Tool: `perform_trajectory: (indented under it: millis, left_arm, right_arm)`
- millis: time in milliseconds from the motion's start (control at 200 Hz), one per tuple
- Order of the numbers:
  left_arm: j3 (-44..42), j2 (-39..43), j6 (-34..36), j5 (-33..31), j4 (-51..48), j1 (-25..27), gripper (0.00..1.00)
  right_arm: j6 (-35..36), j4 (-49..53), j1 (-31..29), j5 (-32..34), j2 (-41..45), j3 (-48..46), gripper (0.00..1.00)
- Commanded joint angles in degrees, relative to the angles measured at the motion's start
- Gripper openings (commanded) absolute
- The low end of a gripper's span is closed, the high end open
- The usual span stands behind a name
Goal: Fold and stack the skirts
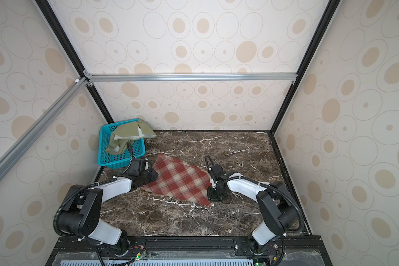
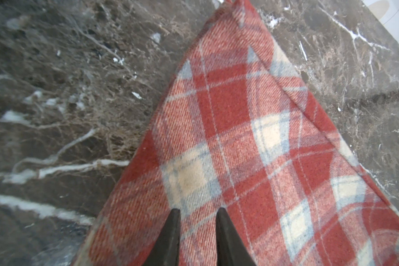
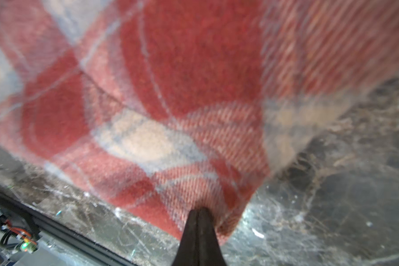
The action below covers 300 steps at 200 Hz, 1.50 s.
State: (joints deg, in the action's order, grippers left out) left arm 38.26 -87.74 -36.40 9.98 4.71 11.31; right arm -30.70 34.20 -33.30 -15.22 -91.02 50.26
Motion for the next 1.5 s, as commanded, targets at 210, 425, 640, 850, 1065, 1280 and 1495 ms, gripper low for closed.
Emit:
perform_trajectory:
  millis: [210, 425, 640, 850, 1065, 1280, 1495]
  left_arm:
    - [-8.43, 3.95, -3.27, 1.20, 3.13, 0.54, 0.27]
    - [-13.45, 10.08, -6.10, 1.84, 1.98, 2.34, 0.27]
    - [-12.24, 17.60, -5.73, -0.84, -2.47, 3.00, 0.29]
    - [-10.40, 15.77, -6.04, 0.70, 1.08, 3.10, 0.30]
    - [-10.82, 8.21, -7.48, 1.66, 5.96, 3.10, 0.27]
    - [-12.33, 7.27, -8.49, -2.11, 5.47, 3.10, 0.25]
    - [-12.50, 8.37, -7.41, -4.53, 0.91, 3.06, 0.25]
  right_arm:
    - [1.86, 2.73, 3.86, 11.05, -8.72, 6.89, 0.00]
    - [6.94, 3.30, 6.02, 12.93, -12.42, 13.45, 0.00]
    - [11.58, 6.22, 1.40, 10.66, -7.75, 19.11, 0.00]
    - [8.44, 0.91, -1.32, 5.17, -8.78, 19.03, 0.00]
    - [6.32, -5.21, -1.33, 3.76, -12.45, 16.51, 0.00]
    - [5.83, -4.78, -1.15, 5.58, -12.07, 12.42, 0.00]
    - [6.14, -2.92, -1.19, 8.09, -8.83, 9.16, 0.00]
